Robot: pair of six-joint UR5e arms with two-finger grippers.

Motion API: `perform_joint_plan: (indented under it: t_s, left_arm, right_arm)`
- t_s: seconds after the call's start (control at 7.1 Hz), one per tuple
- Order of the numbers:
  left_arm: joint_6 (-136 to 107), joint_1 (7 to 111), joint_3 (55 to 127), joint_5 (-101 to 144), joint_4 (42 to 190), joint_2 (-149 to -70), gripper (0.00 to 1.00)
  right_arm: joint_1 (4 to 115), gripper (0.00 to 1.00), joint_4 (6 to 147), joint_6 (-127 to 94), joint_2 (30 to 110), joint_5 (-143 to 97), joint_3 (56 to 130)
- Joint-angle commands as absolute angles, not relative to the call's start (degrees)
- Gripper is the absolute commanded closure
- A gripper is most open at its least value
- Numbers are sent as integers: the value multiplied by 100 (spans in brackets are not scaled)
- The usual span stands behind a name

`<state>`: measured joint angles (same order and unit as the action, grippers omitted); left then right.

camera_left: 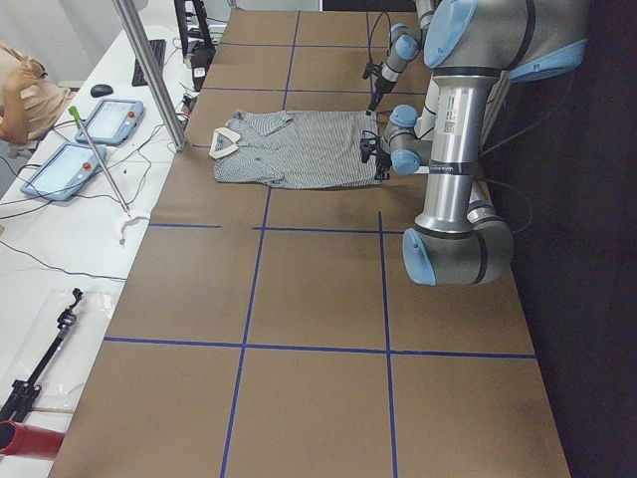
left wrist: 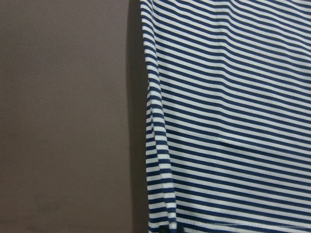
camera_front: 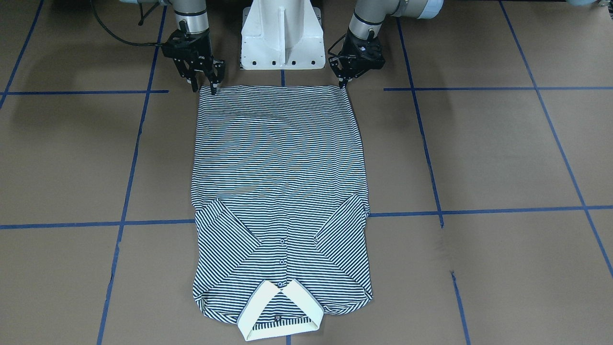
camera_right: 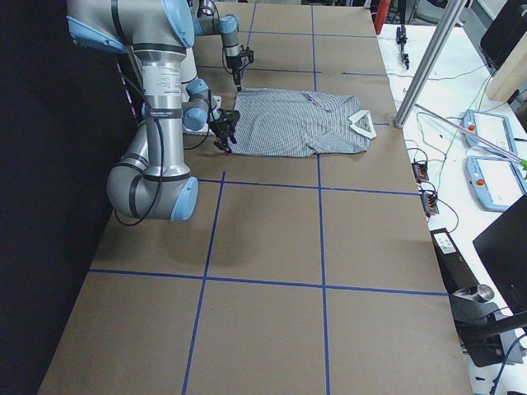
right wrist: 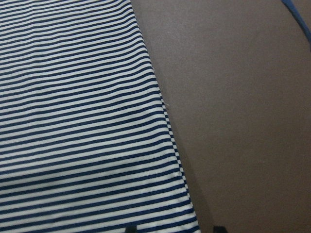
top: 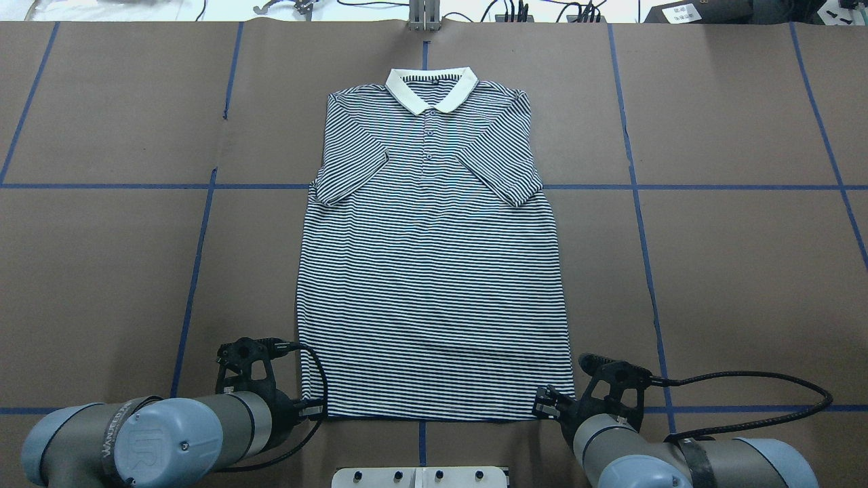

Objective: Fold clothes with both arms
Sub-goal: 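Grasp the hem corners with both grippers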

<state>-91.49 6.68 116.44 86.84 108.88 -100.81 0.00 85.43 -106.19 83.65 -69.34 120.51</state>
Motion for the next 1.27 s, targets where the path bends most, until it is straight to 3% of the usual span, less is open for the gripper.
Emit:
perform_joint_plan:
  t_s: [0.0, 0.28, 0.7, 1.13]
  left_arm:
    - [-9149, 668, 11637, 8692, 10890, -10081, 100]
    - [-9149, 668, 11637, 8701, 10890, -10081, 100]
    - [-9149, 668, 11637, 8701, 10890, -10081, 100]
    - [-9106, 685, 11672, 8701, 10890, -10116, 100]
  right_arm:
    - [-17, 41, 8552, -10626, 8376, -6935, 12015]
    - [-70, 48, 8552, -10635, 8367, -6935, 11980]
    - [-70, 100, 8552, -10644, 8376, -6917, 11971]
    - [-9, 100, 8560, -10582, 8393, -6961, 12163]
